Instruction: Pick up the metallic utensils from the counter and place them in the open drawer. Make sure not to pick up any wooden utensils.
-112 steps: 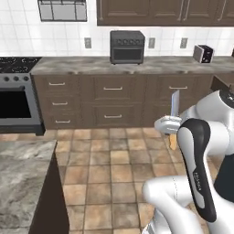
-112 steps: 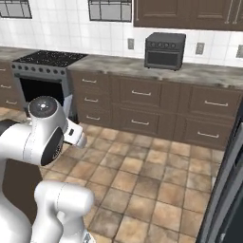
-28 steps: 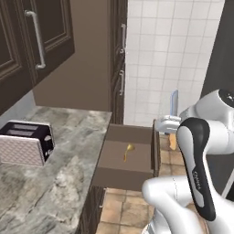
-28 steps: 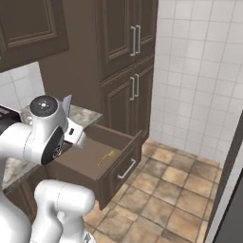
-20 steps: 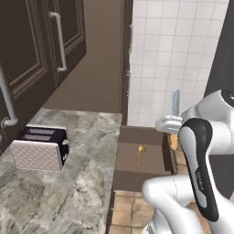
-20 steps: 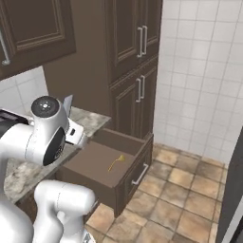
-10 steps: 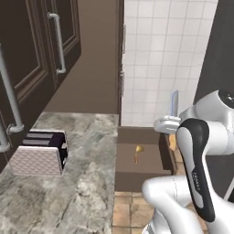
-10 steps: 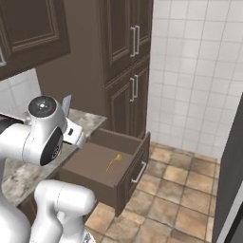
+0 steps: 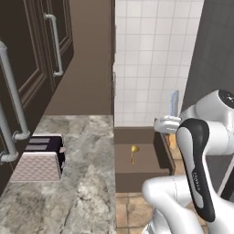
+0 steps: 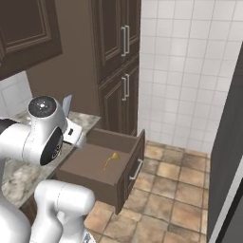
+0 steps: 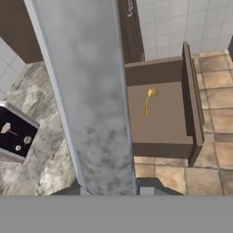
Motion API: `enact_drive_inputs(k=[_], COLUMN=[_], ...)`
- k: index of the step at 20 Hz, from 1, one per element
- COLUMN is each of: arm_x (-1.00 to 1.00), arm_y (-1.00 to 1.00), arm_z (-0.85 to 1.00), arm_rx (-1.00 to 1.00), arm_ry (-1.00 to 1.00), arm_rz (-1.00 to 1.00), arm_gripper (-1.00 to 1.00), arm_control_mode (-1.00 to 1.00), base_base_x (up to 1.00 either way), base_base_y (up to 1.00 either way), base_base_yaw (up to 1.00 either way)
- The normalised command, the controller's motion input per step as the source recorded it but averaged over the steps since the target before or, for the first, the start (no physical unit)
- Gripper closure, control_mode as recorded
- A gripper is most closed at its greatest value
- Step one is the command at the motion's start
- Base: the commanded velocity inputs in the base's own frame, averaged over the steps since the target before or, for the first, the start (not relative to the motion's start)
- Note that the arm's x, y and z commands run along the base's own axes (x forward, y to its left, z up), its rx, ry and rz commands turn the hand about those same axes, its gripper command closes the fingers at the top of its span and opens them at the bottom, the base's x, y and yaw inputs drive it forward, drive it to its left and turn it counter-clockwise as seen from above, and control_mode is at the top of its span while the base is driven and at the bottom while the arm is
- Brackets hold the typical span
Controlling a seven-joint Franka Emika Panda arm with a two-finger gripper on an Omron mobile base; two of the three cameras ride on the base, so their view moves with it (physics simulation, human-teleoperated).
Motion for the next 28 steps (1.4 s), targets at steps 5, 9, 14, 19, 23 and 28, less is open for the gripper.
enact_drive_inputs(k=[5,9,14,19,23,28], arm_x=[0.26,0.32,0.55,0.68,0.66,0.73], arm_y=[0.00,-0.02,0.00,0.01,0.01,0.03], arm_z=[-0.10,-0.35,-0.44,-0.68,-0.68,-0.55], arm_rx=[0.00,0.00,0.00,0.00,0.10,0.02], arm_ry=[0.07,0.16,0.09,0.19,0.14,0.04], arm_rz=[-0.03,0.02,0.02,0.00,0.00,0.00], arm_gripper=[1.00,1.00,1.00,1.00,1.00,1.00], arm_control_mode=[-1.00,-1.00,-1.00,-1.00,-1.00,-1.00], base_base_x=[0.13,0.00,0.00,0.00,0.00,0.00], base_base_y=[0.06,0.00,0.00,0.00,0.00,0.00], base_base_yaw=[-0.04,0.00,0.00,0.00,0.00,0.00])
